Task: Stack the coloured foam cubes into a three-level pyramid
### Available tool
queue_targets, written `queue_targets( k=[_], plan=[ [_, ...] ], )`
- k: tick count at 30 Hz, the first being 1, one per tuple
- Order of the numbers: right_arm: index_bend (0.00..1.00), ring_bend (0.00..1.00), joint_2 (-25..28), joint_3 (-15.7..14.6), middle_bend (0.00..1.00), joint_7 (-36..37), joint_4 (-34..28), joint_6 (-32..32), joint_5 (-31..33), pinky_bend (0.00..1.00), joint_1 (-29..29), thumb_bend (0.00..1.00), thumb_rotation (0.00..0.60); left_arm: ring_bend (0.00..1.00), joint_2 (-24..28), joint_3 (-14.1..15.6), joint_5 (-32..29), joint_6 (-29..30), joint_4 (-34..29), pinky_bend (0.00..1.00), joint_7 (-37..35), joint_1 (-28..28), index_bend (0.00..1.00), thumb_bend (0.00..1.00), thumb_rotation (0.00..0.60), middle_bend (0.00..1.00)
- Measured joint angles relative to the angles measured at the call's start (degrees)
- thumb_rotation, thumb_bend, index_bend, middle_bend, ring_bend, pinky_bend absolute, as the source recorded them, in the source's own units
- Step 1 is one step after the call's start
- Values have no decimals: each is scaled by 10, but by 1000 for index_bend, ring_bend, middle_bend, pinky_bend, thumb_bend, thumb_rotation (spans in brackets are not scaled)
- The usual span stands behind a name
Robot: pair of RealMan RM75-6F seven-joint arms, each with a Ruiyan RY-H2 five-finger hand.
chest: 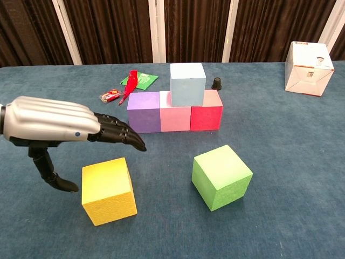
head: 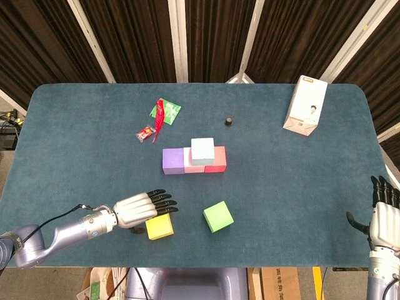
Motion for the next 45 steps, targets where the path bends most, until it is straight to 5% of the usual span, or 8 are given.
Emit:
queue_targets(
  k=[17,26,45],
  plan=[
    [6,0,-4,13,16,9,16,-15,-3,0,-6,247,600,0,-35,21,-14,14,28,0,12,-15,154,331,600,136],
    [85,0,-5,14,47,8,18,-11,-15,0,-9,246,600,0,-36,28,-18,28,28,0,22,-18,219,431,600,204],
    [109,0,15,-26,76,1,21,-9,-130,0,-7,247,600,0,-5,18,-66,43,5,0,63,-10,332,469,600,327]
  ],
)
